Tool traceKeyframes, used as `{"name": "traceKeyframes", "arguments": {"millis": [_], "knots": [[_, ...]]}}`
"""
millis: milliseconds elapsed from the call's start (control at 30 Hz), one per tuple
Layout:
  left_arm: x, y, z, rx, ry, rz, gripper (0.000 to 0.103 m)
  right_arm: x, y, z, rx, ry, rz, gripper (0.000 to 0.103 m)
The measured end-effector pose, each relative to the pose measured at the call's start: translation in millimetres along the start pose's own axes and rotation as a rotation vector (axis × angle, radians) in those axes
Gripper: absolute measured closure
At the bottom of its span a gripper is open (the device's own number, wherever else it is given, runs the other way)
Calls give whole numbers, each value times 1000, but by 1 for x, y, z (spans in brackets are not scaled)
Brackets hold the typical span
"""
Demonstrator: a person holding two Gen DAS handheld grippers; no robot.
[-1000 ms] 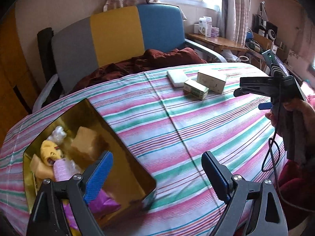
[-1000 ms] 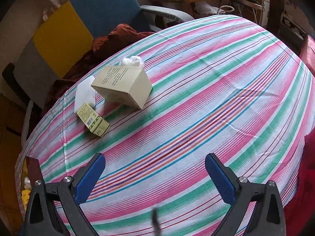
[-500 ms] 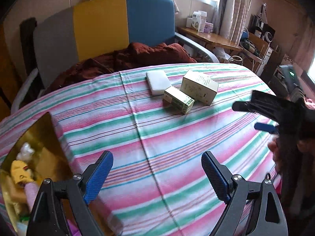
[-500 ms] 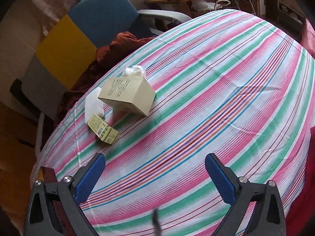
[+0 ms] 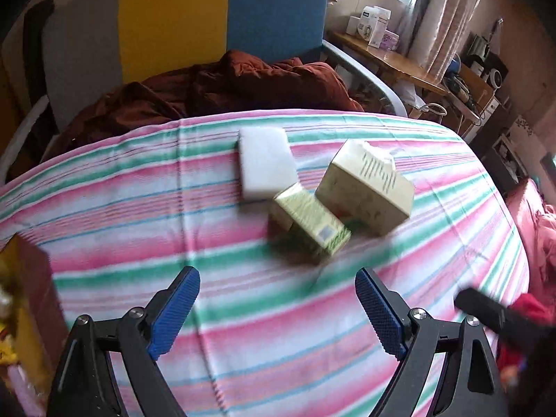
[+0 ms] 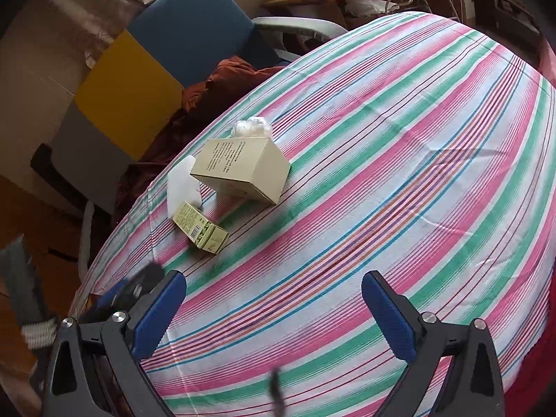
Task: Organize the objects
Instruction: 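Grasp the small green-labelled box with left gripper while right approaches the cream box, then grasp the large cream box with the right gripper and lift it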
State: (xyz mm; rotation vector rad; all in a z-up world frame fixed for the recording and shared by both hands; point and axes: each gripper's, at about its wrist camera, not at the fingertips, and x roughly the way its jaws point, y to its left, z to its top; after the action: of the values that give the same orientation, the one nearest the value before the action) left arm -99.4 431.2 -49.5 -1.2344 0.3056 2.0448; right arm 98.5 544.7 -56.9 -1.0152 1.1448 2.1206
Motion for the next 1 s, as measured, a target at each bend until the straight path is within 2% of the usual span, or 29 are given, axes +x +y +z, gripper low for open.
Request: {"name": "traceKeyframes", "arguments": {"millis": [133, 200, 333, 400, 433, 467, 500, 533, 700, 867, 1000], "knots": [[28, -12, 19, 3, 15, 2, 13, -3, -3, 1, 14, -7, 9, 0], [45, -16, 29, -5, 35, 18, 19, -2, -5, 1, 22, -4, 13, 0], [72, -18, 40, -39, 80, 17, 22, 2, -9, 2, 37, 15, 17, 0], [86, -17, 42, -64, 127, -7, 41, 2, -9, 2, 39, 18, 23, 0], [88, -17, 40, -60, 125, 1, 42, 2, -9, 2, 39, 19, 23, 0], [85, -18, 38, -37, 101, 18, 54, 2, -9, 2, 39, 20, 20, 0], [85, -19, 36, -17, 99, 22, 70, 3, -10, 2, 40, 21, 21, 0], [84, -18, 32, 1, 96, 31, 73, 3, -10, 2, 40, 23, 22, 0], [67, -5, 6, 50, 65, -17, 73, 4, -7, 1, 25, 25, 19, 0], [37, 1, -41, 93, 45, -12, 73, 8, -2, -1, -6, 37, -7, 0], [16, 4, -74, 85, 41, -31, 73, 14, 5, -5, -56, 51, -48, 0]]}}
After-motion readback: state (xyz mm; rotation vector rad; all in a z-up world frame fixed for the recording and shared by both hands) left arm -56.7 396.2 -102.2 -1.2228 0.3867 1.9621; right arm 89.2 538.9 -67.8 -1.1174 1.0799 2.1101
